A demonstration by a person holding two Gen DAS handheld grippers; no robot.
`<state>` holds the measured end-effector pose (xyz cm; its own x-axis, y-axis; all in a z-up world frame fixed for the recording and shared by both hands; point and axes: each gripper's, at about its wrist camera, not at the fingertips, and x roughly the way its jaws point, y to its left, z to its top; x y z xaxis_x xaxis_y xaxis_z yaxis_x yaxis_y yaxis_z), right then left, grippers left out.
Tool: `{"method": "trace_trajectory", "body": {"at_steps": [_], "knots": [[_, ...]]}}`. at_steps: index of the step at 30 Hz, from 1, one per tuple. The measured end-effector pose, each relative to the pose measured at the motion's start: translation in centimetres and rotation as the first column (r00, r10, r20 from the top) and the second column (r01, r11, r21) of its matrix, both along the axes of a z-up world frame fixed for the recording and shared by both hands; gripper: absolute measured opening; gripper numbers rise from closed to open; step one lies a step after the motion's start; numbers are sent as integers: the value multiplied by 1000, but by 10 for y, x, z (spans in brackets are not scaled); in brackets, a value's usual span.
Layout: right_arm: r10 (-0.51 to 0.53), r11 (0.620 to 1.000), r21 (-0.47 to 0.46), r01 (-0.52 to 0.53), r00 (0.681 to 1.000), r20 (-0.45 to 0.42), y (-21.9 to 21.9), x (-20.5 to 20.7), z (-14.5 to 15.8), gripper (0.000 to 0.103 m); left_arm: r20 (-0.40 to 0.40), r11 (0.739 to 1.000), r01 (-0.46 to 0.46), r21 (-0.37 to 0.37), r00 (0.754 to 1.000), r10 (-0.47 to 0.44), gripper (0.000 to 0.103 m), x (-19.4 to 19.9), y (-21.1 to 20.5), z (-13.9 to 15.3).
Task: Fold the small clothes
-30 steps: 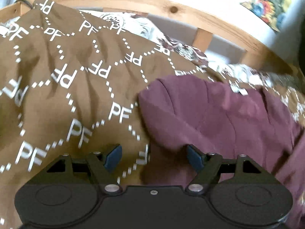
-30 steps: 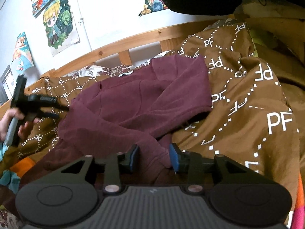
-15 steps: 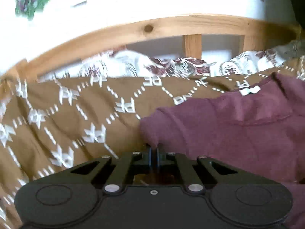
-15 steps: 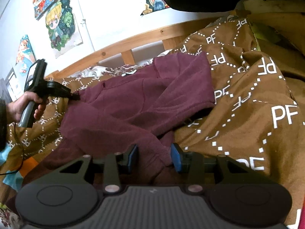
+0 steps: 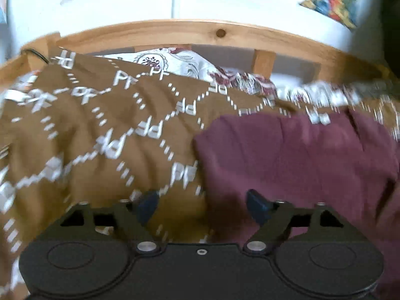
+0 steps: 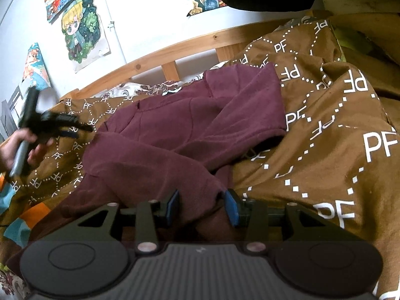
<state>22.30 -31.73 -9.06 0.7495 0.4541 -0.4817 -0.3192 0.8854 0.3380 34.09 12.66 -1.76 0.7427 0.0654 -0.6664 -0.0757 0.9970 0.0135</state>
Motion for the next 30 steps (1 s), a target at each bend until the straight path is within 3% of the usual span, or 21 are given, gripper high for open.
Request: {"method": "trace_trajectory", "body": {"at_steps": [4,7,11,13,16,19,23,26,28,30], "knots": [[-3,1000,-1,3,1000,-1,1,0,0,50,-10,999,15,34,1000,-15,101,-47,-14,-10],[-12,1000,6,12,1000,-22,1,2,-4,50,-19,992,71,106,997,-69,101,-62,-39,-24],[-15,1000,5,15,1000,-26,2,2,-6,50,-81,957,137,256,989,-120,101,-56,-68,-48],[-14,1000,1,14,1000,-21,2,1,-6,51,-91,927,145,347,989,-121,101,-52,-80,-59],[-18,1000,0,18,1000,-22,1,1,-6,51,-33,884,83,460,997,-76,101,-46,-90,-70],[-23,1000,6,23,999,-28,0,1,-7,51,48,892,10,452,998,-36,97,-41,-90,-67],[-24,1000,10,25,999,-29,0,2,-9,51,169,880,-48,473,985,-37,92,-37,-87,-61],[-21,1000,12,21,999,-28,0,2,-10,51,202,886,-17,464,976,-87,71,-34,-87,-54],[-17,1000,15,18,999,-27,-1,2,-10,51,176,883,19,469,978,-115,32,-34,-90,-55],[-14,1000,16,14,1000,-26,-1,2,-9,51,150,873,17,488,983,-103,22,-34,-93,-61]]}}
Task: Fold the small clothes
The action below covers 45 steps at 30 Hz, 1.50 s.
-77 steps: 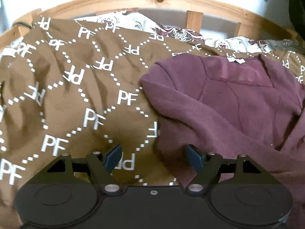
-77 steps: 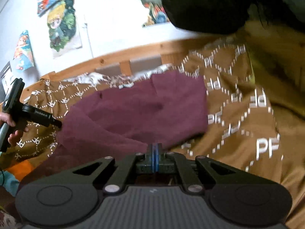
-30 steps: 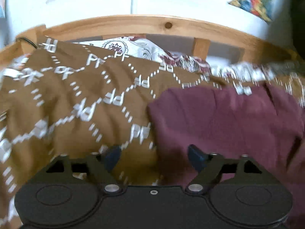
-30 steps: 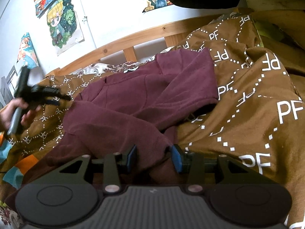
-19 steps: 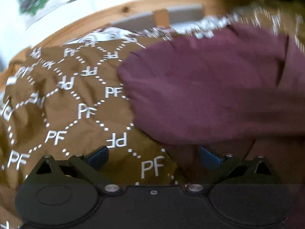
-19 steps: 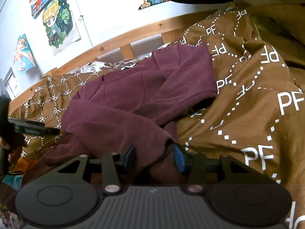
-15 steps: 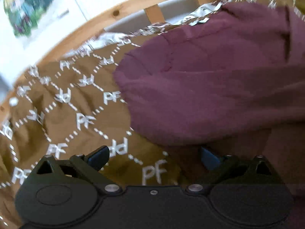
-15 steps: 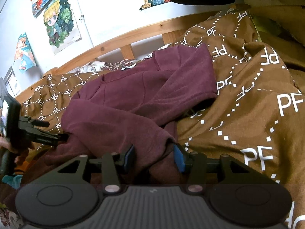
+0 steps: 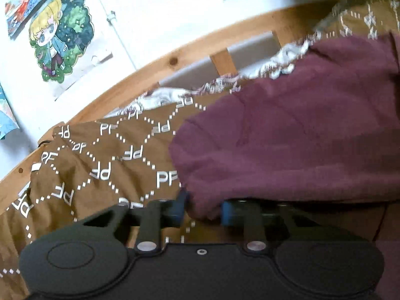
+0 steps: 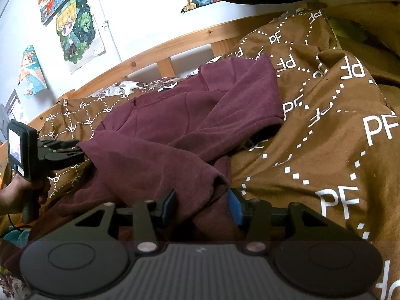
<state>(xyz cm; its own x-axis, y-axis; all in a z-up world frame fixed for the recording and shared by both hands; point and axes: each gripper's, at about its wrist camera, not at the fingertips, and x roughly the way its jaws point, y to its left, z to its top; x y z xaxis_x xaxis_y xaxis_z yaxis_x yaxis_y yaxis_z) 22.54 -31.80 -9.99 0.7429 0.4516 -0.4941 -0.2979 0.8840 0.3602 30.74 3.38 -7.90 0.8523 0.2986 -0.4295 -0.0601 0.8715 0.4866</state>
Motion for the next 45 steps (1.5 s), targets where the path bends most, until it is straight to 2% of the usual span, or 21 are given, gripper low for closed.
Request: {"method": "trace_trajectory", "body": {"at_steps": [3,4,5,7,10,12,15,17,18,21,22,24,25,26,31,33,35,39,40,41,45], "knots": [[7,1000,-5,-7,1000,6,0,0,1,51,9,999,-41,-20,999,41,12,-6,4,-1],[10,1000,-9,-9,1000,7,1,0,2,47,13,998,-55,-31,998,55,11,-8,7,-1],[9,1000,-16,-9,1000,4,1,0,3,34,17,997,-67,-44,998,68,11,-9,10,0],[8,1000,-28,-8,1000,6,2,0,6,21,7,996,-78,-49,997,78,10,-9,15,-2],[19,997,-73,-19,1000,6,8,0,7,10,-42,989,-135,-62,990,133,10,-2,26,-10],[16,995,-97,-17,1000,-8,9,1,4,9,-68,979,-168,-116,985,160,10,2,35,-10],[10,996,-92,-12,1000,-25,6,2,1,10,-93,973,-159,-166,985,145,13,5,39,-7],[8,996,-85,-10,1000,-21,5,2,3,10,-103,973,-152,-173,985,135,18,3,39,-5],[7,996,-87,-8,1000,-19,5,2,4,11,-109,972,-151,-183,985,132,27,1,40,-4],[2,995,-96,-3,1000,-13,5,0,7,14,-140,952,-171,-256,980,138,68,-10,46,1],[1,995,-98,-2,1000,-11,5,-2,8,15,-144,941,-183,-283,979,147,72,-15,49,3],[0,994,-112,-1,1000,-5,6,-5,13,28,-163,925,-202,-323,974,156,77,-28,52,8],[-2,993,-119,2,1000,3,6,-8,15,42,-173,916,-208,-343,972,156,83,-36,53,11],[-2,992,-123,4,1000,13,5,-11,17,48,-176,908,-215,-361,971,160,86,-43,53,14],[2,990,-144,4,999,41,6,-26,30,64,-171,882,-194,-430,976,131,100,-89,42,35],[8,989,-148,-1,999,49,8,-33,35,70,-164,871,-166,-463,981,99,101,-110,36,39],[15,987,-158,-6,998,55,10,-41,40,79,-173,873,-150,-465,982,77,101,-126,28,39],[10,986,-166,-1,999,49,13,-58,49,88,-166,894,-120,-432,985,52,101,-138,19,38],[5,986,-164,2,999,45,13,-64,52,89,-150,887,-110,-449,988,46,101,-136,22,41],[1,987,-162,6,999,41,13,-68,53,91,-126,871,-97,-482,991,41,101,-134,27,44],[-33,984,-174,38,999,32,14,-85,55,93,-53,773,-99,-627,995,85,100,-105,57,56]]}}
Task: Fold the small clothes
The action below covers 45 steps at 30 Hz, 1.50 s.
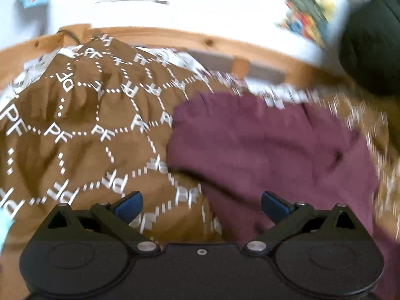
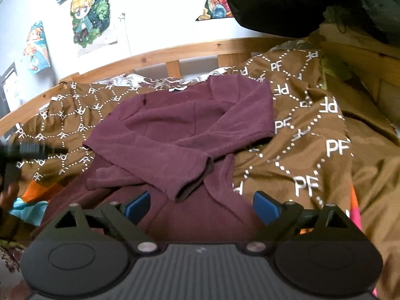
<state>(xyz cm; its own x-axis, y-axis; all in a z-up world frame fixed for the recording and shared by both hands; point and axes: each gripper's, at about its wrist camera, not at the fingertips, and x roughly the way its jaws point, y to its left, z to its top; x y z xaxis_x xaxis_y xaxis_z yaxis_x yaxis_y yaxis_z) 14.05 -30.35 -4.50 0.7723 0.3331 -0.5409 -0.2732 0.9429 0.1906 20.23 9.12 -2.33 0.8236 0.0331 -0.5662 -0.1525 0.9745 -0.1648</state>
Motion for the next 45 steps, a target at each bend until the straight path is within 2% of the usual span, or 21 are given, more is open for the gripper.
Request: {"method": "trace_trajectory", "body": {"at_steps": [2,4,8,10,11,12,13,16,18,21,23,25,27,31,35,38,41,45], "knots": [[-16,1000,-13,16,1000,-7,3,-3,-3,93,15,999,-35,-27,999,35,95,23,11,1],[-29,999,-16,29,999,-14,6,-3,-9,93,-3,998,-56,-22,998,56,84,49,19,-2],[-36,999,-4,36,999,-13,10,1,-24,93,-107,991,-122,-47,987,117,60,98,39,-23],[-17,1000,1,18,1000,-24,12,6,-32,93,-170,986,-137,-90,978,121,28,113,50,-36],[-16,1000,0,16,999,-29,12,8,-36,93,-190,983,-136,-120,975,112,17,115,54,-40],[-15,1000,0,15,999,-33,12,10,-38,93,-195,979,-135,-154,975,104,11,114,56,-43],[-14,1000,2,14,999,-35,12,12,-40,93,-184,978,-131,-163,978,101,8,110,56,-43],[-16,1000,23,16,999,-37,9,14,-43,93,-185,988,-98,-121,980,75,8,103,50,-43],[-12,1000,28,13,999,-41,9,16,-44,93,-201,995,-81,-52,977,69,8,106,42,-48],[-4,1000,18,4,999,-45,11,18,-46,93,-213,996,-90,6,973,89,12,111,32,-49],[1,1000,19,-1,999,-38,11,16,-43,93,-218,993,-101,56,970,111,27,110,25,-45],[5,1000,3,-5,1000,-28,9,14,-39,94,-211,987,-128,93,967,145,69,104,20,-38],[19,999,-26,-19,1000,-25,6,13,-36,96,-174,983,-155,98,970,171,85,89,16,-29],[74,990,-119,-73,997,2,0,7,-25,101,-108,987,-132,92,984,142,101,46,1,-5],[122,971,-217,-105,990,65,-12,-6,-11,103,-66,988,-31,153,997,41,102,-9,-25,13],[86,978,-197,-71,994,65,-27,-13,-3,103,-45,978,72,197,997,-64,102,-54,-46,20],[81,977,-202,-67,995,64,-37,-25,2,103,-32,959,169,226,986,-166,102,-98,-62,20],[131,948,-300,-109,990,57,-34,-49,3,103,-67,926,281,250,960,-273,102,-134,-77,9]]}}
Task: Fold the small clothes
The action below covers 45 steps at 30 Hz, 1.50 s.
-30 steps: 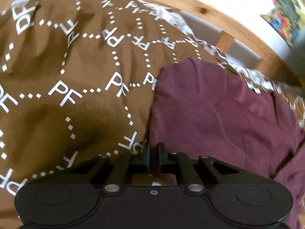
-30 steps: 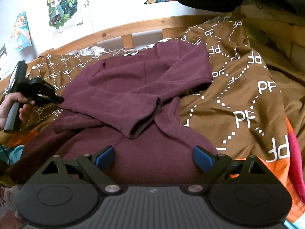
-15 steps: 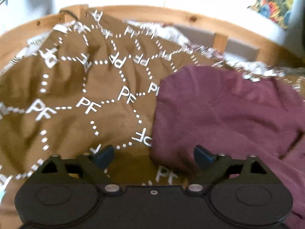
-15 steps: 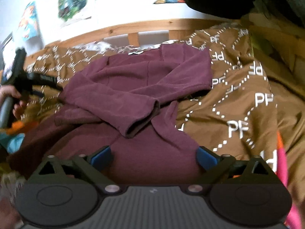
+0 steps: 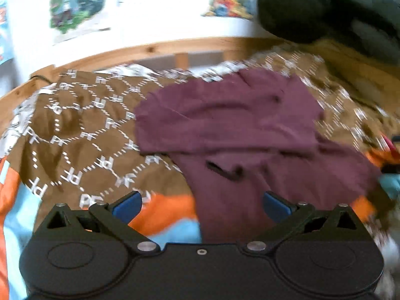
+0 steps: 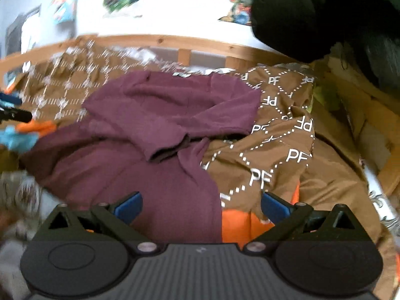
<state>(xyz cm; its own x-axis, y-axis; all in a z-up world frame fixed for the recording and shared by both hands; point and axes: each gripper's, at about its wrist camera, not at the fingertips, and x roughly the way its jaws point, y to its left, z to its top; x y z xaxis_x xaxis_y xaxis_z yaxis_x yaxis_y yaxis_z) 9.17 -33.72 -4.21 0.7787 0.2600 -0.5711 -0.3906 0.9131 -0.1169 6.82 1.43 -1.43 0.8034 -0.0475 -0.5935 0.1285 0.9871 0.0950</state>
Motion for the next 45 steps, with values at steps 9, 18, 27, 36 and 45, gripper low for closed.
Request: {"method": "trace_trajectory", "body": {"at_steps": [9,18,27,36,45], "knots": [[67,955,-289,-66,998,-9,33,-24,-28,103,-88,981,141,136,988,-129,102,-25,-36,-36],[80,924,-380,-40,993,90,59,-20,-51,100,-128,949,126,288,987,-92,96,-9,-60,-64],[97,946,-322,-50,987,130,71,-8,-48,51,-59,933,123,339,992,-110,90,-7,-75,-60],[94,974,-221,-55,981,169,63,-13,-32,23,-41,898,85,432,996,-74,64,-9,-77,-68],[98,974,-213,-72,989,113,60,-16,-35,36,2,912,77,402,996,-84,8,-16,-65,-53]]}}
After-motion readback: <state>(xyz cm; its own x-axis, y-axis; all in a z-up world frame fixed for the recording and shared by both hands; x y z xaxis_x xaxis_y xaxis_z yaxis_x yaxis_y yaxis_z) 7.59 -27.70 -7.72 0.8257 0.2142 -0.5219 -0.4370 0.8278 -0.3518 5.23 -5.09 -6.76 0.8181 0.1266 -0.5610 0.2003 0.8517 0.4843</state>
